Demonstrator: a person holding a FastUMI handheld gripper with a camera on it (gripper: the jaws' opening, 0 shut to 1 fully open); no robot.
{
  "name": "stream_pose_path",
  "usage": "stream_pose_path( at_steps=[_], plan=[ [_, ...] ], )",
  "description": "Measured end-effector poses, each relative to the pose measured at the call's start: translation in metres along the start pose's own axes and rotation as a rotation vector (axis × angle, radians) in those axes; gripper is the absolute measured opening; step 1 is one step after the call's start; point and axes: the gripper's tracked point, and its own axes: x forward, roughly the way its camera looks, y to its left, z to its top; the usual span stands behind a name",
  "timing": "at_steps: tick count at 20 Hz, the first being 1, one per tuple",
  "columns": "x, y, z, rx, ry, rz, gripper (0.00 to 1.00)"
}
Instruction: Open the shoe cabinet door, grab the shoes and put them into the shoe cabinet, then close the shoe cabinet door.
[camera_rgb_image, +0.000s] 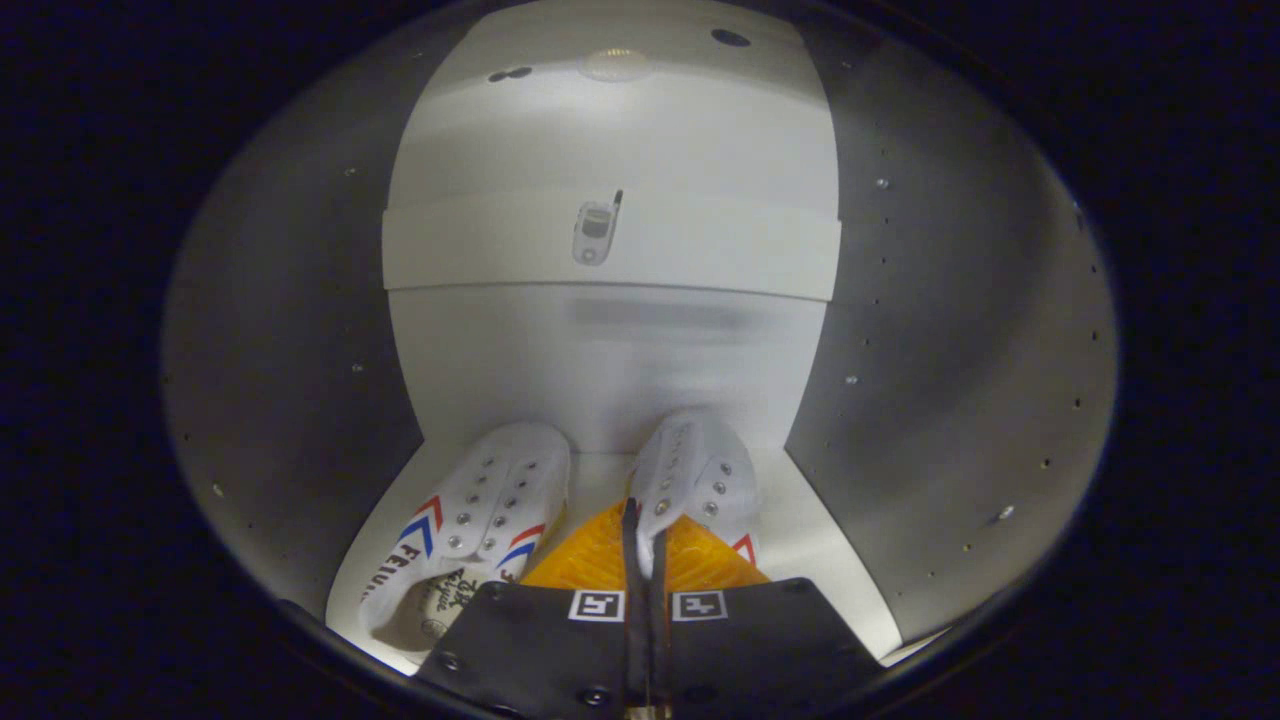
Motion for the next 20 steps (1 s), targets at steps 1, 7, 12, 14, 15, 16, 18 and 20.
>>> stream_pose_path(
  at_steps=[1, 7, 12, 14, 15, 16, 18, 20],
  plan=[
    [0.002, 0.001, -0.001, -0.001, 0.004, 0.004, 0.03],
    [0.003, 0.005, -0.005, 0.001, 0.002, -0.003, 0.21],
    [-0.016, 0.001, -0.009, 0.037, 0.0, -0.02, 0.44],
    [-0.029, 0.001, -0.008, 0.038, -0.018, -0.03, 0.48],
    [-0.037, 0.001, -0.008, 0.037, -0.024, -0.034, 0.48],
    [-0.046, 0.001, -0.008, 0.037, -0.031, -0.04, 0.48],
    [-0.065, 0.002, -0.005, 0.044, -0.054, -0.046, 0.48],
    [-0.088, 0.004, -0.002, 0.053, -0.083, -0.052, 0.48]
  ],
)
